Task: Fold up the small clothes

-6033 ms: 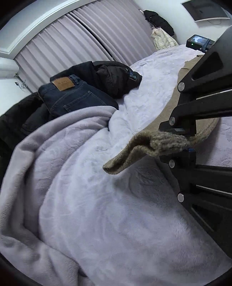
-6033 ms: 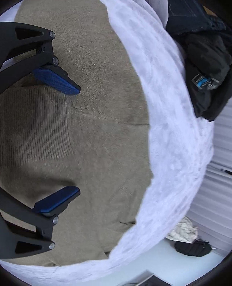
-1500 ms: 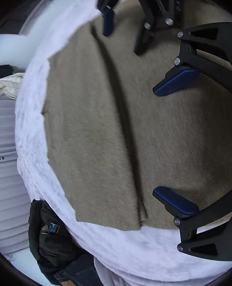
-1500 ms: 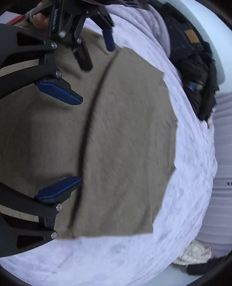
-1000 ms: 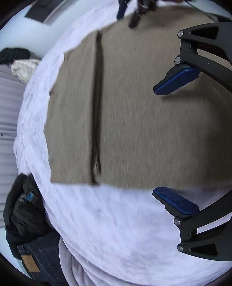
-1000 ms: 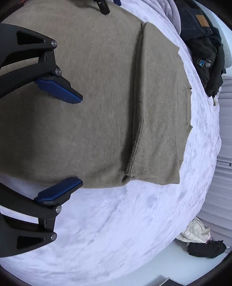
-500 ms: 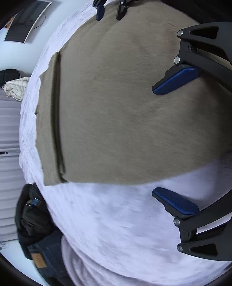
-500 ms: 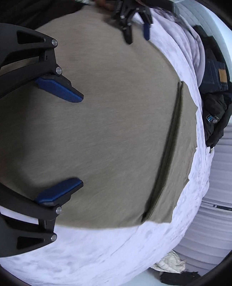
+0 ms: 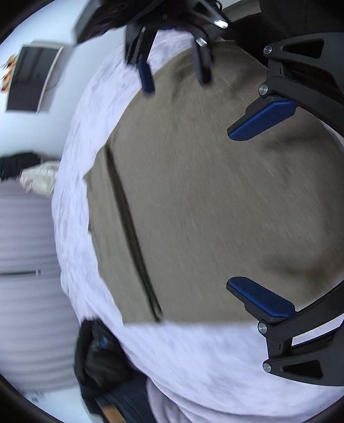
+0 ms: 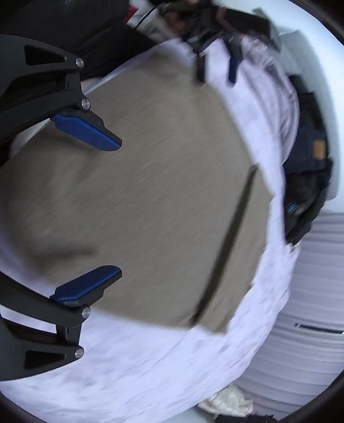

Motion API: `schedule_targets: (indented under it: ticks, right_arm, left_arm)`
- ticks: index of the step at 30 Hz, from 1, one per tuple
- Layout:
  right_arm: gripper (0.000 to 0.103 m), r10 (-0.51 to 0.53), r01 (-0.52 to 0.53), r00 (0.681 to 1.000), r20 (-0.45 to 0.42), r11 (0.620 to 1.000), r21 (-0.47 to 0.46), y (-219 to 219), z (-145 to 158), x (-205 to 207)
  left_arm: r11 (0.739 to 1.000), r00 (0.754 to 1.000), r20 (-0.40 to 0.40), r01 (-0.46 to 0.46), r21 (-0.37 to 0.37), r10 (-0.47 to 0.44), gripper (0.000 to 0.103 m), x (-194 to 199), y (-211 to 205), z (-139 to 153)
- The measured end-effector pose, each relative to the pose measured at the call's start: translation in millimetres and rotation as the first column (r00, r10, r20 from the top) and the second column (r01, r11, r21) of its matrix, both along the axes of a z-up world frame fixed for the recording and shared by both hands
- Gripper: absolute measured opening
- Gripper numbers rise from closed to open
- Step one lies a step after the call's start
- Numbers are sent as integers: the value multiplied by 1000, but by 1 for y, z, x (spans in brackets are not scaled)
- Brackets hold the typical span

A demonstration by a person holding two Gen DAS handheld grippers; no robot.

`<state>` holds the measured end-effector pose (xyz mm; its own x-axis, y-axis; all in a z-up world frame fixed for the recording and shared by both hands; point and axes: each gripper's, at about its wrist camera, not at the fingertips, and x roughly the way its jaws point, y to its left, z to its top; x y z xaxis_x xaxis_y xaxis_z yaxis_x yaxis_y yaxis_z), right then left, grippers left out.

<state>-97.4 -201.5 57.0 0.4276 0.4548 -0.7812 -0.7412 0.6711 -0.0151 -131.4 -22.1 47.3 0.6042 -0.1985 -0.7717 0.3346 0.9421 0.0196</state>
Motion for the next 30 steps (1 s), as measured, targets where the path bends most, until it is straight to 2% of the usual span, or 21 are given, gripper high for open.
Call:
schedule_targets:
  ticks: [3,4,5,7,8,10,13,16,18,20,21,23,25,28,29,30]
  right_arm:
    - [91,92,-91,996,4,991,-102,40,-26,9]
    - [91,115,-115,993,-9,980,-163,46,-42,11]
    - [91,129,-129,992,-7,979,-160,44,-50,10]
    - [92,117,-117,993,-3,991,-65,23,-51,7]
    - [92,101,-102,995,-17,994,-46,9,-52,4]
    - [92,89,-89,996,-4,995,-53,-18,-54,-11]
    - [93,103,-98,994,38,988,-122,-45,-59,-36]
    - [93,111,-96,992,63,975,-202,-55,-58,-54]
    - [93,116,-101,992,47,965,-243,-57,-51,-57]
    - [93,117,-115,993,-7,959,-259,-53,-36,-54]
    - [94,124,-123,992,-10,964,-236,-53,-26,-54]
    - [94,130,-120,990,46,978,-168,-48,-1,-43]
    - [94,87,-76,993,78,988,-131,-34,15,-19]
    - [94,-35,38,998,57,997,-62,-6,30,42]
    - [94,-90,91,996,25,995,-41,1,29,63]
    - [94,-143,143,990,-16,989,-23,11,27,85]
  left_arm:
    - [998,992,-125,34,58,-27,103,20,-13,-42]
    - [999,992,-123,40,36,-35,103,19,-7,-49]
    - [999,994,-105,43,1,-42,103,13,2,-48]
    - [999,993,-110,40,-22,-42,103,0,17,-47]
    - [999,993,-114,37,-25,-39,103,-8,26,-48]
    - [999,993,-106,41,-16,-42,103,-25,39,-51]
    - [997,994,-91,61,54,-55,103,-43,44,-58]
    - [995,993,-109,63,82,-53,103,-49,46,-54]
    - [994,991,-124,63,89,-52,103,-50,45,-40]
    - [995,998,-45,54,79,-51,103,-48,44,-13]
    - [997,999,-10,43,60,-43,103,-41,42,-2]
    - [1000,999,32,4,9,-4,103,-13,38,16]
    - [997,997,24,-73,-37,74,103,30,34,26]
    - [968,977,-87,-207,-144,196,103,110,34,26]
    - [958,968,-125,-238,-160,219,103,129,34,23]
    - [947,949,-178,-288,-144,262,103,155,32,13]
